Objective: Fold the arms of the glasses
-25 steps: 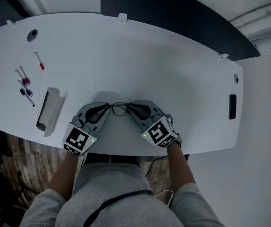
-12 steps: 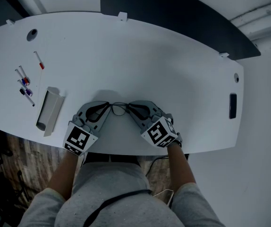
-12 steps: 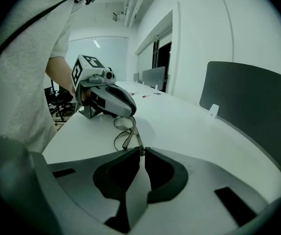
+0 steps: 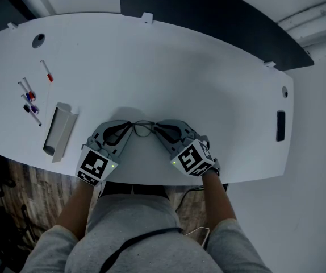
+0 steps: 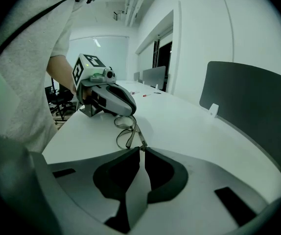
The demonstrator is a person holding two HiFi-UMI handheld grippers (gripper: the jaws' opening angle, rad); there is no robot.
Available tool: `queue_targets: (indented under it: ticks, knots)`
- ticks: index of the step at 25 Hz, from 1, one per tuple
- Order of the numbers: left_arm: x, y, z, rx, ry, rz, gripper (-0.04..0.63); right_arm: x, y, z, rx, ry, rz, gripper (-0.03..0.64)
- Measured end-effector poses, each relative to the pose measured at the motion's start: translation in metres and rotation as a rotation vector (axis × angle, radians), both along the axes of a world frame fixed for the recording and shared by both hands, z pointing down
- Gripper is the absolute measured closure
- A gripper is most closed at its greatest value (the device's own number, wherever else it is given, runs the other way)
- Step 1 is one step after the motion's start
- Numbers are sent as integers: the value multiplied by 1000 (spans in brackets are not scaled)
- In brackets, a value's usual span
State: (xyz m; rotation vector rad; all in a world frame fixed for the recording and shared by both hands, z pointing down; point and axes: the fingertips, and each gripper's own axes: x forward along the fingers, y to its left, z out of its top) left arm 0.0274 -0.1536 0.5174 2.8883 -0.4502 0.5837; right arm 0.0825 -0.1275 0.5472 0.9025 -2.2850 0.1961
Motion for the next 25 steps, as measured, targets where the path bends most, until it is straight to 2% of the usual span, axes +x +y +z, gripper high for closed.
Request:
queue_targets:
  ticks: [8, 17, 25]
  knots:
    - [2, 1, 3, 17, -27, 6, 571, 2, 4, 4, -7, 10, -7, 571]
    - [3, 2, 4, 41, -52, 23, 571, 13, 4, -3, -7, 15, 32, 571]
    - [2, 1, 3, 19, -32, 26, 571, 15, 3, -8, -5, 10, 57, 577]
